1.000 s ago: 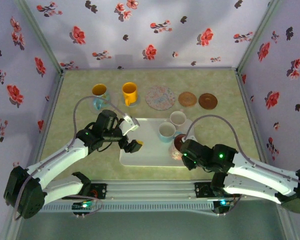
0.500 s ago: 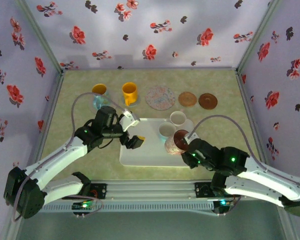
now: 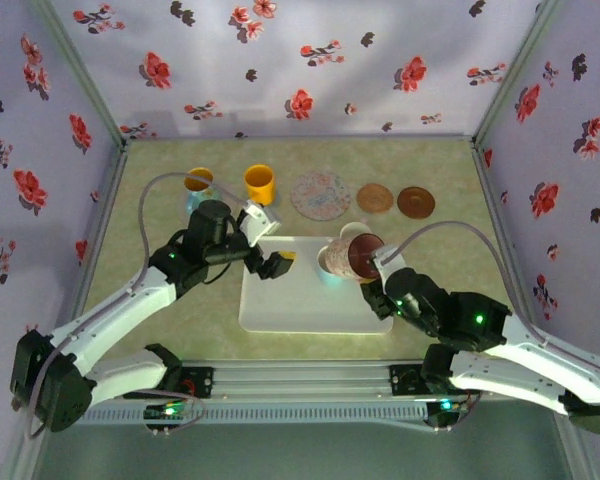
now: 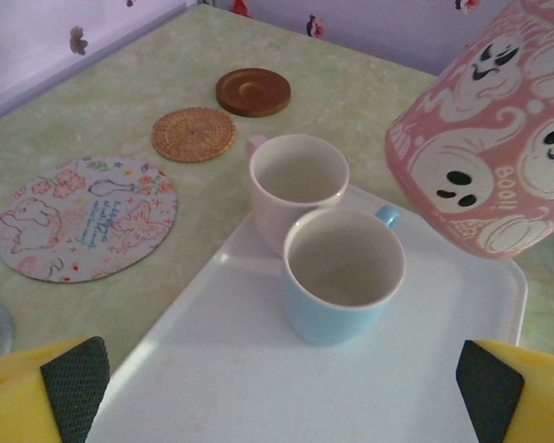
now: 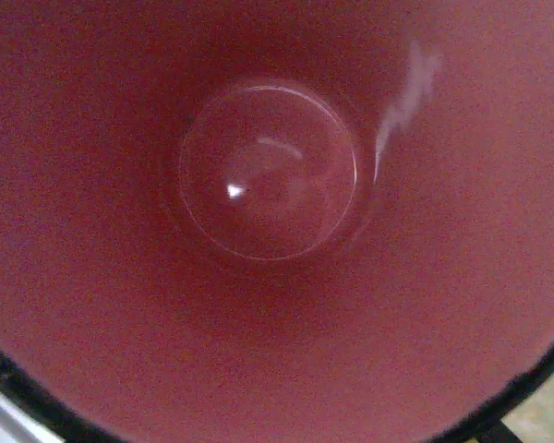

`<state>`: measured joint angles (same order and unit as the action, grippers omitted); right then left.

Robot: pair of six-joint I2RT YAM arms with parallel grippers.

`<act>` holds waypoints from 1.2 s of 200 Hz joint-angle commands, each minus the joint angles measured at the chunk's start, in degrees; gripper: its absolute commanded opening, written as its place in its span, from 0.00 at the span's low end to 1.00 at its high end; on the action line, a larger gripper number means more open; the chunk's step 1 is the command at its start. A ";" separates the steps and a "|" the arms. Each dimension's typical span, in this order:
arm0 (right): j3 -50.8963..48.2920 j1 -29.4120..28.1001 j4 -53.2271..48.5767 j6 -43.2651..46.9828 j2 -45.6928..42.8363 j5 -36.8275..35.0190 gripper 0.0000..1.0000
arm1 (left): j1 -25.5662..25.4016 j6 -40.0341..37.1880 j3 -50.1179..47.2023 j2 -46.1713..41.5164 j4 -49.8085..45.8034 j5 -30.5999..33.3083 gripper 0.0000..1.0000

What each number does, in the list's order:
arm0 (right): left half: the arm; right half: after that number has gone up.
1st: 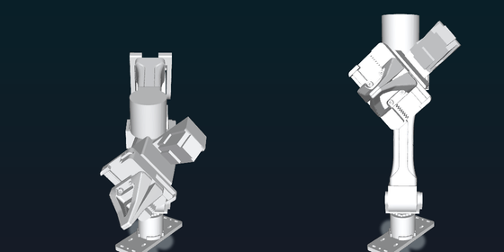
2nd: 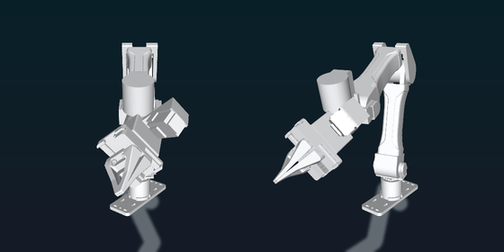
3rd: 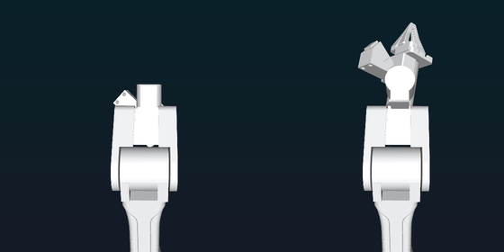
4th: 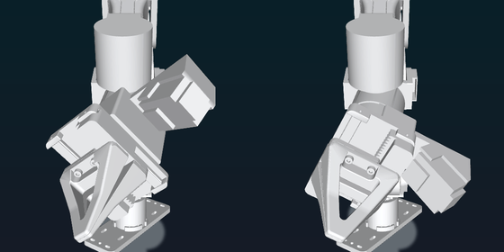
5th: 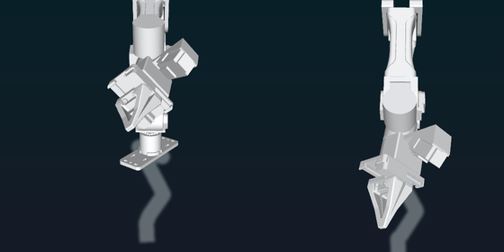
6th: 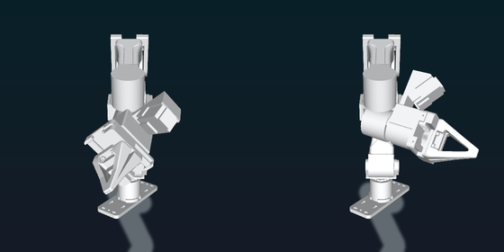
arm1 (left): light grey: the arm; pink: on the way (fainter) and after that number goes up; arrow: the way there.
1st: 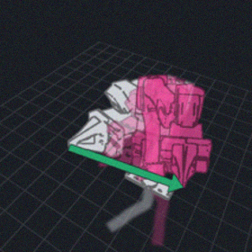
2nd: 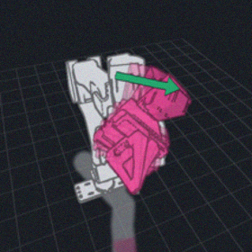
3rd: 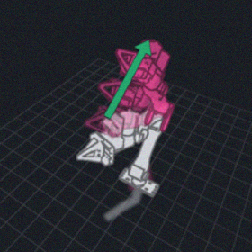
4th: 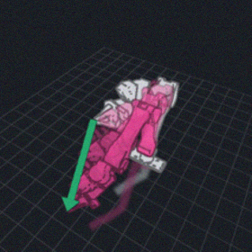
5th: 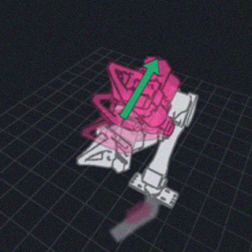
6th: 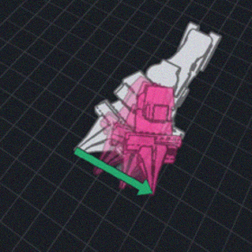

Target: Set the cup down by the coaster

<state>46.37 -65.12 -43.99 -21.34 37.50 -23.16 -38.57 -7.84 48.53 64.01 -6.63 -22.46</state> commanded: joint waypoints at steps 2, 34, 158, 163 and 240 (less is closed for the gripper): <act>4.96 0.83 7.94 2.56 -1.21 -6.09 0.00 | 0.61 0.56 2.57 0.97 2.47 1.23 1.00; 5.91 4.00 8.85 2.96 0.33 -5.01 0.00 | 1.96 3.11 4.15 2.94 3.16 5.17 1.00; 11.09 22.40 16.27 2.91 15.30 14.74 0.00 | 5.06 6.53 8.32 7.68 4.52 5.35 1.00; 11.41 23.18 16.45 2.93 16.08 15.49 0.00 | 5.10 6.52 8.41 7.87 4.53 5.40 1.00; 16.82 28.44 20.25 4.72 27.90 19.59 0.00 | 7.03 6.69 8.49 11.78 6.88 5.30 1.00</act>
<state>58.13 -37.76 -31.92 -18.55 63.61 -4.97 -32.42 -1.80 55.02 74.41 -2.59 -17.10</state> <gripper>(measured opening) 0.230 0.997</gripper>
